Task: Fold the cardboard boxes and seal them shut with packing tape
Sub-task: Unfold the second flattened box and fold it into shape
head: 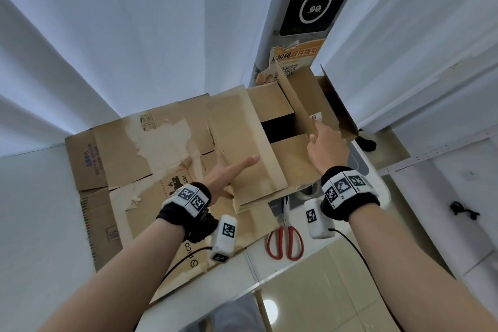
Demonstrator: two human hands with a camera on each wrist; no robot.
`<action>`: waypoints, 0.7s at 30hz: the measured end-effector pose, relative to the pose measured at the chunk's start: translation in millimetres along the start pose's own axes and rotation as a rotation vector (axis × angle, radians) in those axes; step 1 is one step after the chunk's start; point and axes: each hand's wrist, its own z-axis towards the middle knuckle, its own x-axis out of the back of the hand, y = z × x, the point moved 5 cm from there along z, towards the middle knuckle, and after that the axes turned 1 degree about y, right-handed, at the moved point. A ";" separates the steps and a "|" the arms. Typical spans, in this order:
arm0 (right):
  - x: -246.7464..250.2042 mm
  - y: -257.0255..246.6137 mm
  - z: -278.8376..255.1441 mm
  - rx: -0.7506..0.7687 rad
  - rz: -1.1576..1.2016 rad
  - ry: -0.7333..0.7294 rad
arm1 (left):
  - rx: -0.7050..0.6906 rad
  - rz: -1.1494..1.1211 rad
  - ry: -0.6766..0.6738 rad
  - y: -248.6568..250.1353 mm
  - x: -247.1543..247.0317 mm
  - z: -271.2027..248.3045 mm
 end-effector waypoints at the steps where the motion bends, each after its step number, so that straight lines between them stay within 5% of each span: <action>1: 0.2 -0.5 1.4 0.004 -0.002 0.011 | -0.006 -0.001 0.006 0.6 -1.5 1.9; 10: -42.4 -25.4 -6.1 0.095 0.029 -0.142 | -0.093 -0.007 0.050 -13.0 22.2 -4.4; 13: -52.1 -44.1 -17.0 0.152 0.003 -0.046 | -0.105 0.002 0.121 -27.7 42.7 -10.5; 17: -57.9 -89.1 -40.0 0.304 0.084 0.090 | -0.087 0.025 0.273 -53.9 81.8 -24.1; 21: -86.1 -122.1 -66.2 0.371 0.056 -0.021 | -0.046 0.014 0.584 -98.7 141.1 -42.7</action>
